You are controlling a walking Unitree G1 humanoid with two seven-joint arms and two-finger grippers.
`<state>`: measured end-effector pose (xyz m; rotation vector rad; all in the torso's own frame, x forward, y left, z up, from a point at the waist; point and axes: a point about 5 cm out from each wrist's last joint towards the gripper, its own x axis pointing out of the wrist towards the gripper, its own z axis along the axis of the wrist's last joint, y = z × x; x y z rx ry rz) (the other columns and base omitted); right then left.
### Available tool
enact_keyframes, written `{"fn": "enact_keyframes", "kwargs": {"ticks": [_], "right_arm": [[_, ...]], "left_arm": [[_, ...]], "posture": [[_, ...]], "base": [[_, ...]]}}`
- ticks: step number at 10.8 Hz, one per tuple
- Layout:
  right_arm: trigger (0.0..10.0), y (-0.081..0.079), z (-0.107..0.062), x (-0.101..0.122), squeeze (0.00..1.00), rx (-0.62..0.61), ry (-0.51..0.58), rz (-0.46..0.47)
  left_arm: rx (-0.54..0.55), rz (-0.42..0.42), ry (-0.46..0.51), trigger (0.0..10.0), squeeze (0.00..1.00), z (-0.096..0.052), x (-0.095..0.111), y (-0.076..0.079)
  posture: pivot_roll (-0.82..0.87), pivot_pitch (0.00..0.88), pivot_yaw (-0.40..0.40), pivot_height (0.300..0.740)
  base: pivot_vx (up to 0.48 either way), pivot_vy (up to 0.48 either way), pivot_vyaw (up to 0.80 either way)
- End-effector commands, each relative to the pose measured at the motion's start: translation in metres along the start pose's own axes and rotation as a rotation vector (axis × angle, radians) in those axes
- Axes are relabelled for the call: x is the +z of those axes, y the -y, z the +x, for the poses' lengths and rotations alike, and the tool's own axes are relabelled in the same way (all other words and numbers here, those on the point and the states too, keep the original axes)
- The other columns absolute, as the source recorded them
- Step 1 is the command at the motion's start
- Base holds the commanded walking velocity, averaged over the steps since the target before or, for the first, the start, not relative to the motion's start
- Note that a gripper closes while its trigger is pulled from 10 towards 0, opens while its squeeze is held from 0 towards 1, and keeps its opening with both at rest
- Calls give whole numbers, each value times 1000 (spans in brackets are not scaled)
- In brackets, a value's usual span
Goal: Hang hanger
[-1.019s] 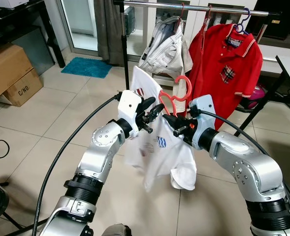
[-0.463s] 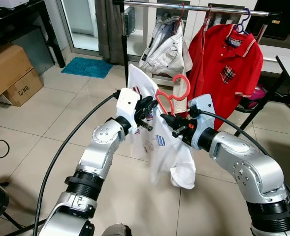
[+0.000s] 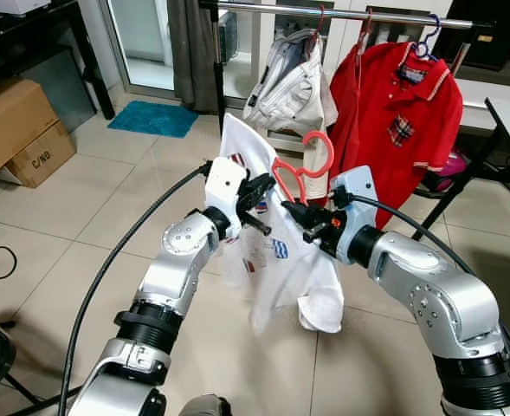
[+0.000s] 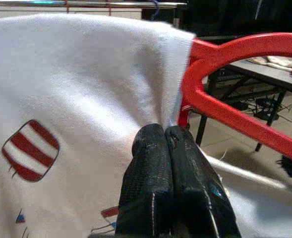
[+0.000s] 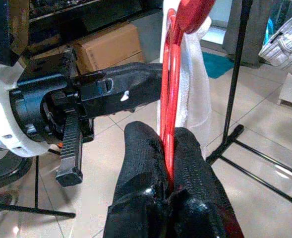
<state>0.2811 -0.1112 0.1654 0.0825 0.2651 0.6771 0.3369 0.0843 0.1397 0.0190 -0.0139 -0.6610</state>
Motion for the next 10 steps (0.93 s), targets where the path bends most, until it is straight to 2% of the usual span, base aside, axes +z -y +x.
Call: {"fn": "enact_keyframes", "kwargs": {"ticks": [1,2,4,5,7,10], "right_arm": [[10000,-3,-2,5,0,5,17,-13],[10000,-2,-1,3,0,-10,8,-16],[10000,8,2,-3,0,-139,-36,-20],[10000,17,3,-3,0,-235,-39,-25],[10000,44,-2,-8,0,-474,-114,-73],[10000,53,-7,-17,0,-570,-206,-142]], "left_arm": [[36,-35,-28,0,0,-2,-7,-4],[59,-57,-42,0,0,-4,-9,-6],[67,-84,-90,0,0,-6,-19,-2],[66,-89,-108,0,0,-5,-22,2],[58,-94,-128,0,0,-3,-26,10],[73,-90,-142,0,0,-3,-26,10]], "posture": [[-50,0,27,740],[-50,0,27,740],[-49,0,27,740],[-49,0,27,740],[-52,0,28,740],[-53,0,30,740]], "base": [[0,0,0],[0,0,0],[0,0,0],[0,0,0],[0,0,0],[0,0,0]]}}
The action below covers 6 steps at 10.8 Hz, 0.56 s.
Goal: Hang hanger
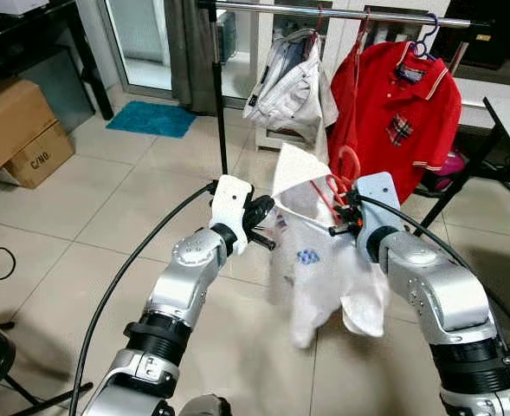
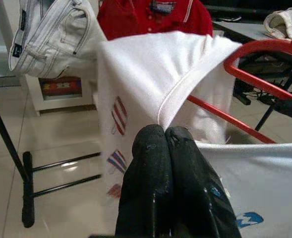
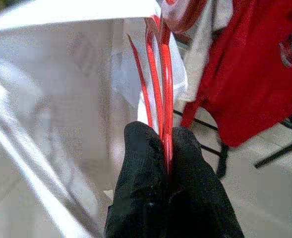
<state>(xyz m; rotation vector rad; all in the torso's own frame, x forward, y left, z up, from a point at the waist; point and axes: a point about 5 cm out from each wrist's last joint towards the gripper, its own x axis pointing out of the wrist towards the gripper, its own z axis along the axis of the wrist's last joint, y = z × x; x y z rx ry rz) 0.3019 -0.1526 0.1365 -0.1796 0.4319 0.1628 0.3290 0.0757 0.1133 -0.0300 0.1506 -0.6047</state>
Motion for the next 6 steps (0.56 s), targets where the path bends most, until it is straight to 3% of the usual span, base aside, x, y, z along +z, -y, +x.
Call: {"fn": "enact_keyframes", "kwargs": {"ticks": [1,4,5,6], "right_arm": [[10000,12,0,3,0,-82,3,-18],[10000,34,1,0,0,-249,-24,-23],[10000,35,1,-7,0,-246,-59,-50],[10000,26,3,-18,0,-165,-112,-81]], "left_arm": [[25,10,-10,0,0,-2,0,-3],[31,13,-15,0,0,-2,0,-4],[41,15,-12,0,0,-2,0,-5],[52,15,-6,0,0,-2,1,-6]], "posture": [[-53,0,30,740],[-50,0,30,740],[-50,0,30,740],[-50,0,29,740]], "base": [[0,0,0],[0,0,0],[0,0,0],[0,0,0]]}}
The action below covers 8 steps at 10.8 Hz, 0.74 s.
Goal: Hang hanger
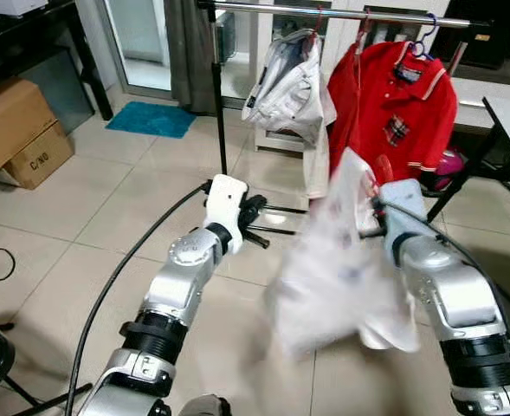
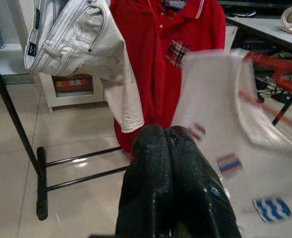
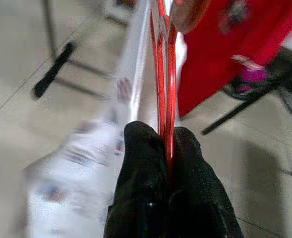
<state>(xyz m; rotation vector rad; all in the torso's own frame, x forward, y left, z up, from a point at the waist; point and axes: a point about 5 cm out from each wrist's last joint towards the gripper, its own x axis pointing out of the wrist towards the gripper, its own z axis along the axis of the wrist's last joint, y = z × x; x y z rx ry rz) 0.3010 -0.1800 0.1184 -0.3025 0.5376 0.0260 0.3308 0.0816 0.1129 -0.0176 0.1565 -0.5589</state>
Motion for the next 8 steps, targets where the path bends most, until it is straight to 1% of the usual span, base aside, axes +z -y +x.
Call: {"fn": "enact_keyframes", "kwargs": {"ticks": [1,2,3,5,6,7,8], "right_arm": [[10000,-5,-1,-3,0,44,-16,-15],[10000,-9,-2,-4,0,65,-10,3],[10000,-9,-3,4,0,74,28,22],[10000,-15,-8,22,0,165,156,54],[10000,-20,-13,30,0,243,226,85],[10000,-23,-16,33,0,292,252,107],[10000,-26,-20,41,0,351,291,129]], "left_arm": [[10,10,5,0,0,0,2,-1],[11,11,4,0,0,0,2,-1],[10,12,1,0,0,0,2,-1],[8,23,-5,0,0,0,2,-2],[44,47,-11,0,0,-2,2,-9],[74,62,-14,10000,0,-4,2,-14],[76,36,30,10000,0,-9,6,-20]], "posture": [[-50,0,29,740],[-48,0,28,740],[-51,0,31,740],[-52,0,32,740],[-48,0,28,740],[-44,0,25,740],[-44,0,25,740]], "base": [[0,0,0],[0,0,0],[0,0,0],[0,0,0],[0,0,0],[0,0,0],[0,0,0]]}}
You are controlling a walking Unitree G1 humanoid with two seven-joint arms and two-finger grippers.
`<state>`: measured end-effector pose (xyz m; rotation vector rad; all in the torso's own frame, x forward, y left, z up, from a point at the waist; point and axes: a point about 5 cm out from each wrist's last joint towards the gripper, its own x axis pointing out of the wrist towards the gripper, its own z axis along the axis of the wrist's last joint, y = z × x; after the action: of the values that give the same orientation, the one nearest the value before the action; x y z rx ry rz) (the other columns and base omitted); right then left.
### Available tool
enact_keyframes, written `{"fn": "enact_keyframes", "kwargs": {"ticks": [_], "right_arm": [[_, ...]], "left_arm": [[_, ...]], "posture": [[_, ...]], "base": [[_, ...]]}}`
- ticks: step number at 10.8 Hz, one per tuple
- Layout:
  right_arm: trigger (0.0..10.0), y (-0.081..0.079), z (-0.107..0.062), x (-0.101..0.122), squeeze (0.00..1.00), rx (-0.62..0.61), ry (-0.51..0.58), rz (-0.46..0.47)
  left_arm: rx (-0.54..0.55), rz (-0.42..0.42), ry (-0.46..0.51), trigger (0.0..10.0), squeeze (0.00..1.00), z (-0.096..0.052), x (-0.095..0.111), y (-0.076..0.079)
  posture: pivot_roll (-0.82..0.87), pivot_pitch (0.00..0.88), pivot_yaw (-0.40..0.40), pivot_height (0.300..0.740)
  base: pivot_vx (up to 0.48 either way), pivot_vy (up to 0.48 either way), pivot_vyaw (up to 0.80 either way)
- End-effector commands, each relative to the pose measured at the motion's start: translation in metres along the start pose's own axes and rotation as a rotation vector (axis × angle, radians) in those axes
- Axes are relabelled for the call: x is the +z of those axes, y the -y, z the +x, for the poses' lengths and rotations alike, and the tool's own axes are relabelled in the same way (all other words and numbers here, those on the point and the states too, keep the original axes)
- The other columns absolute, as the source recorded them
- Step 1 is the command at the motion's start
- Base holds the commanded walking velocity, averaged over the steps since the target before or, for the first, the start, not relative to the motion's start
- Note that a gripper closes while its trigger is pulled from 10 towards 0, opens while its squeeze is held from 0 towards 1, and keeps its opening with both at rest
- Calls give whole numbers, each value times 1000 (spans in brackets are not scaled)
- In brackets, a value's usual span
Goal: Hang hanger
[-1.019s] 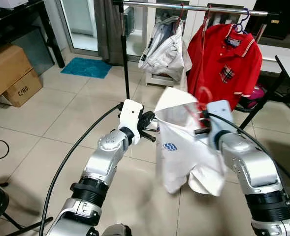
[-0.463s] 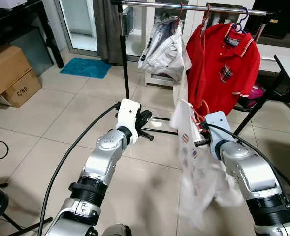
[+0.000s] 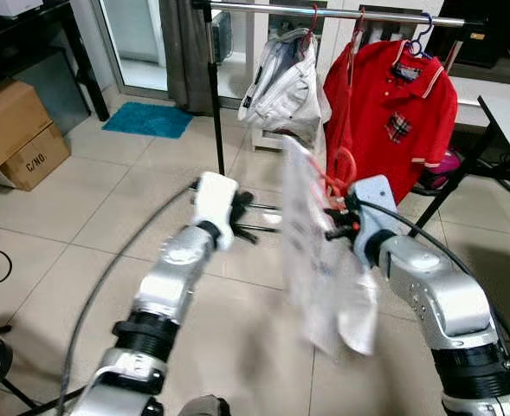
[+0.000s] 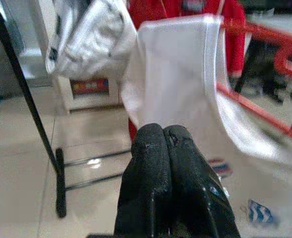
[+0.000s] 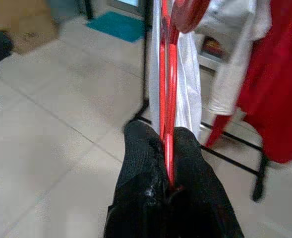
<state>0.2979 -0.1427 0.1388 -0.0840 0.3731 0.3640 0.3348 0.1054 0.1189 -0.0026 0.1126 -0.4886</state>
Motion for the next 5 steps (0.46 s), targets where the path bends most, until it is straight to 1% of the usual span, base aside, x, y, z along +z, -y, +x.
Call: {"fn": "enact_keyframes", "kwargs": {"ticks": [1,2,3,4,5], "right_arm": [[10000,0,-3,18,0,13,92,-18],[10000,1,-3,15,0,0,96,-28],[10000,3,-1,2,0,-63,81,-15],[10000,9,0,-13,0,-176,65,21],[10000,11,-1,-22,0,-222,62,13]], "left_arm": [[0,-27,62,10000,0,-6,9,-6],[-29,-20,69,10000,0,-16,12,-9],[13,58,67,10000,0,-34,14,-20],[72,75,97,10000,0,-50,15,-30],[132,72,112,10000,0,-60,14,-38]], "posture": [[-46,0,26,740],[-46,0,23,740],[-38,0,16,740],[-26,0,8,740],[-17,0,7,740]], "base": [[0,0,0],[0,0,0],[0,0,0],[0,0,0],[0,0,0]]}}
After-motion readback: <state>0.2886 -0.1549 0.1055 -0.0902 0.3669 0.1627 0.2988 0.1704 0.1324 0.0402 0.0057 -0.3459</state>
